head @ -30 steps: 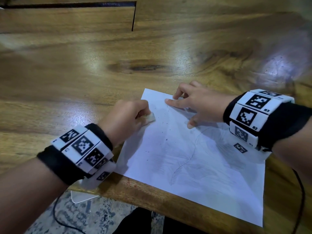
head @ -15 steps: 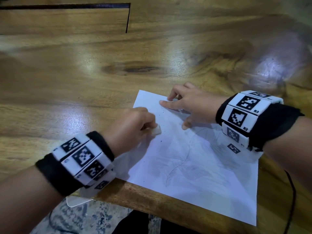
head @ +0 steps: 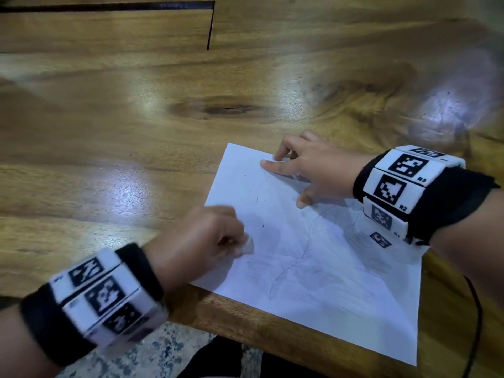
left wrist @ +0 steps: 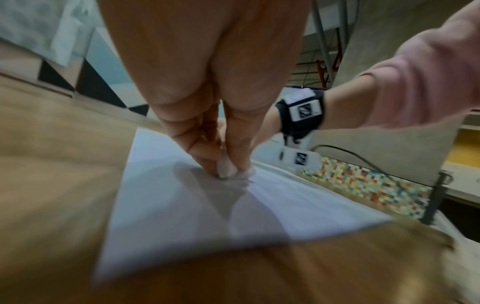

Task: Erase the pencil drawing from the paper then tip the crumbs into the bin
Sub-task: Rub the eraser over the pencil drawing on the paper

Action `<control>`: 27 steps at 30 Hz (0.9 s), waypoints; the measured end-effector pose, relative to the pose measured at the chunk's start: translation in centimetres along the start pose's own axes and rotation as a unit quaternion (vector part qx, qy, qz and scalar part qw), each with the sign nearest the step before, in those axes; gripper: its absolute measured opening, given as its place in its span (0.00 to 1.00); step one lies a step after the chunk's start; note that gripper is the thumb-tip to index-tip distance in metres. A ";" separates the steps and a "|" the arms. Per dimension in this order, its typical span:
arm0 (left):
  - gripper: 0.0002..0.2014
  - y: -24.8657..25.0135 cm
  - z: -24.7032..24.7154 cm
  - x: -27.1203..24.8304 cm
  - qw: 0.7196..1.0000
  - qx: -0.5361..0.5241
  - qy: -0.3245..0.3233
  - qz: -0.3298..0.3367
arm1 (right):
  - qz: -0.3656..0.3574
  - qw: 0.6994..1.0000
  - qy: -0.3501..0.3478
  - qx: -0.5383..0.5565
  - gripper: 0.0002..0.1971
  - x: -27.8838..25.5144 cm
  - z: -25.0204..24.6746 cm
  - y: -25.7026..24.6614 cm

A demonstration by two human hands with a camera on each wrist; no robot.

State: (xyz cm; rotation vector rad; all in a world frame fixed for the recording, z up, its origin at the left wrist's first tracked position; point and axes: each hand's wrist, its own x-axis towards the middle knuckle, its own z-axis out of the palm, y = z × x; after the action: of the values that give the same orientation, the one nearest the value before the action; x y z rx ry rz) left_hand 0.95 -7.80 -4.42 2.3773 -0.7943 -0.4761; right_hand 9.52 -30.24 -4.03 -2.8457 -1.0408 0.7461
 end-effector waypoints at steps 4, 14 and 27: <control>0.11 0.1 0.6 -2.3 0.998 -0.044 -0.041 -0.018 | -0.002 1.000 -0.001 -0.003 0.43 0.0 0.0 0.1; 0.13 -0.3 0.5 -3.4 0.998 -0.048 -0.029 -0.002 | 0.003 1.000 -0.010 -0.002 0.43 0.0 -0.2 -0.1; 0.11 -0.3 0.6 -4.0 0.997 -0.061 -0.043 -0.003 | 0.001 1.000 -0.002 -0.002 0.43 0.1 0.0 0.0</control>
State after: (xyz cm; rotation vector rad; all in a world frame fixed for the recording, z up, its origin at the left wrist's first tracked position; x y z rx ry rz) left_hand -2.24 -5.30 -4.51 2.2600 -0.7737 -0.6141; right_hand 9.53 -30.19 -4.05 -2.8499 -1.0424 0.7516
